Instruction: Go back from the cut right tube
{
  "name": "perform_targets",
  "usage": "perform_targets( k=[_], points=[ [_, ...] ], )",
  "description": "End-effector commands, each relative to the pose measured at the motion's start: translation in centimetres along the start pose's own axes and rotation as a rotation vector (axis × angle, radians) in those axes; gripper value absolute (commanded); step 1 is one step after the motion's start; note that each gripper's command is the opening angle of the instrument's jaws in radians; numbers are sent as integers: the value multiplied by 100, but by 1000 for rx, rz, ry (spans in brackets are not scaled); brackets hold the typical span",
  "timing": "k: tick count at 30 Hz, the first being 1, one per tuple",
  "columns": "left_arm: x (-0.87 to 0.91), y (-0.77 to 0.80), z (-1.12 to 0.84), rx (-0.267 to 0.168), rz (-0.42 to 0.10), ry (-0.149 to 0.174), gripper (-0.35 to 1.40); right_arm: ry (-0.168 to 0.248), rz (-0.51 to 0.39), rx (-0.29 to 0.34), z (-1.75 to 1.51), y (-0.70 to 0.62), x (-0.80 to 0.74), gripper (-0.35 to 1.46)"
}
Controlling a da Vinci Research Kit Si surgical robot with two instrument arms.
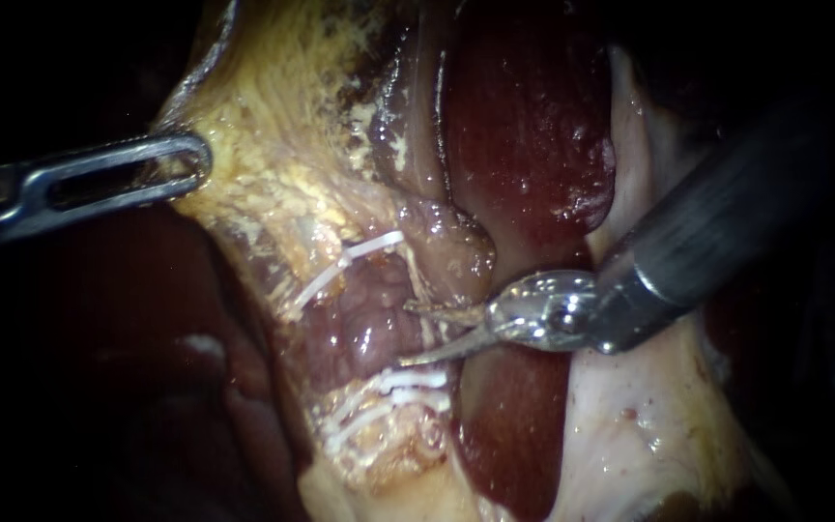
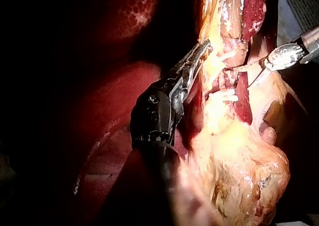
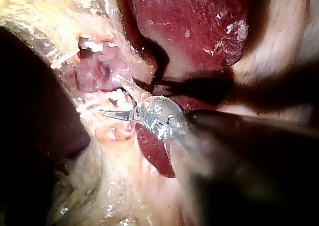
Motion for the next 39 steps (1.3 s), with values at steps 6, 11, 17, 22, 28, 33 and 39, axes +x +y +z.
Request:
perform_targets(
  k=[6,11,17,22,28,33,39],
  points=[
    [2,1,3,0,2,-1,-35,22,-82,-45,-40,5,13,125],
    [8,4,8,2,5,-6,-35,23,-153,-75,-67,9,20,126],
    [16,7,15,4,9,2,-35,33,-188,-93,-83,9,25,128],
    [33,12,38,2,17,21,-35,33,-194,-92,-84,7,26,131],
    [60,25,87,4,31,65,-35,33,-200,-92,-84,7,26,135],
    [72,24,121,10,38,83,-35,35,-205,-93,-85,5,27,135],
    [75,23,125,13,35,87,-35,38,-205,-93,-85,5,27,136]
  ],
)
